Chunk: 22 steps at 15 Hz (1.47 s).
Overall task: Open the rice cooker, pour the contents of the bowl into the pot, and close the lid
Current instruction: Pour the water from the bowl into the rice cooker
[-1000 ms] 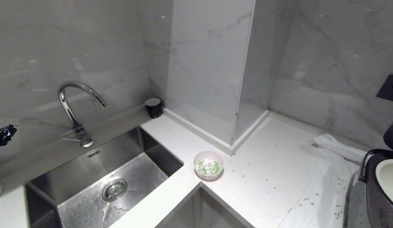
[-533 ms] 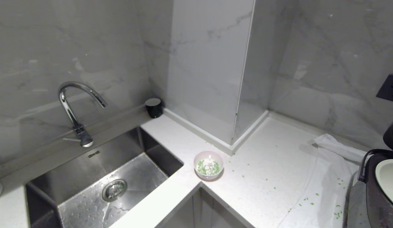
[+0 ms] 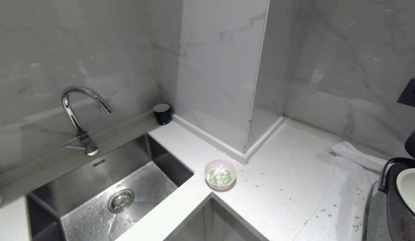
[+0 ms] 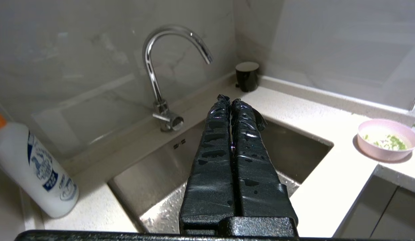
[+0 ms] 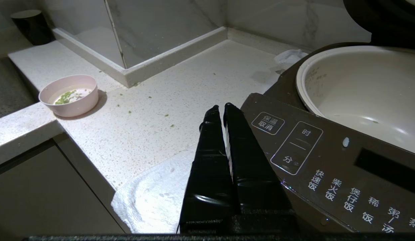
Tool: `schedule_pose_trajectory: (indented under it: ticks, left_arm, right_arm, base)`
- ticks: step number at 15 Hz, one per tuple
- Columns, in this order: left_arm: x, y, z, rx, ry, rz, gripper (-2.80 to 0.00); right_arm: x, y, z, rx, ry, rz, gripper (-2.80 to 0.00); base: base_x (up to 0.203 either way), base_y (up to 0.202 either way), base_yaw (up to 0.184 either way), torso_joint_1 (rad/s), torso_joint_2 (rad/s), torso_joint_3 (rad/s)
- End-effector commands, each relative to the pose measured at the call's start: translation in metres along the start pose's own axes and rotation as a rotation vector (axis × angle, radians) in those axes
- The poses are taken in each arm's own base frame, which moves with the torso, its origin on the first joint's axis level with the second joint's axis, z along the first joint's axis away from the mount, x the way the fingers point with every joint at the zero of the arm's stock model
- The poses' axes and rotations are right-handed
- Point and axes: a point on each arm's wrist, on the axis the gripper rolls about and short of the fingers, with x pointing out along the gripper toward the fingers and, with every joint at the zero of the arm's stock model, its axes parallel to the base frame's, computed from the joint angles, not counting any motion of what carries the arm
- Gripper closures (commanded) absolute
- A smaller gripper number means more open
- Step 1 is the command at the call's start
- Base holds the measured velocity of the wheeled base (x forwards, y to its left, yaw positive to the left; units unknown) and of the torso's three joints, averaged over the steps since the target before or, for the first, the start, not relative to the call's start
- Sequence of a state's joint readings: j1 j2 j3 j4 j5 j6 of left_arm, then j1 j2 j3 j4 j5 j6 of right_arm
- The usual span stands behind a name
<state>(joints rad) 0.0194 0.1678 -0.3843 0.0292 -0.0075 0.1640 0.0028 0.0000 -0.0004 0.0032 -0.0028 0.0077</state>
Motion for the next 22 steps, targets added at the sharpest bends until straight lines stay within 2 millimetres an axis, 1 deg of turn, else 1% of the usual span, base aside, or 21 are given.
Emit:
schedule_pose_trajectory:
  ticks: [1,2,6,8,11,14,17,22]
  left_arm:
    - [-0.011,-0.003,-0.022,-0.004,-0.018,-0.001,0.0]
    - [-0.013,-0.005,-0.031,-0.004,-0.016,-0.006,0.0]
    - [-0.005,-0.015,-0.093,0.01,0.177,-0.025,0.0]
    - [-0.003,-0.015,-0.097,-0.032,0.159,-0.015,0.0]
    - [-0.003,-0.016,-0.103,-0.155,0.202,-0.018,0.0]
    - [-0.006,-0.018,-0.105,-0.084,0.27,-0.086,0.0]
    - [-0.006,-0.017,-0.105,-0.126,0.265,-0.066,0.0]
    - [-0.006,-0.017,-0.104,-0.129,0.263,-0.065,0.0]
  right_arm:
    - [0.0,0.0,0.0,0.0,-0.001,0.0,0.0]
    - [0.0,0.0,0.0,0.0,-0.001,0.0,0.0]
    - [0.0,0.0,0.0,0.0,-0.001,0.002,0.0]
    - [0.0,0.0,0.0,0.0,-0.001,0.0,0.0]
    - [0.0,0.0,0.0,-0.001,0.0,0.0,0.0]
    - [0.0,0.0,0.0,-0.002,0.0,0.0,0.0]
    - [0.0,0.0,0.0,-0.003,-0.001,0.002,0.0]
    - [0.0,0.0,0.0,-0.002,-0.003,0.0,0.0]
  base:
    - [0.0,0.0,0.0,0.0,0.0,0.0]
    - [0.0,0.0,0.0,0.0,0.0,0.0]
    - [0.0,0.0,0.0,0.0,0.0,0.0]
    - [0.0,0.0,0.0,0.0,0.0,0.0]
    - [0.0,0.0,0.0,0.0,0.0,0.0]
    - [0.0,0.0,0.0,0.0,0.0,0.0]
    - [0.0,0.0,0.0,0.0,0.0,0.0]
    - [0.0,0.0,0.0,0.0,0.0,0.0]
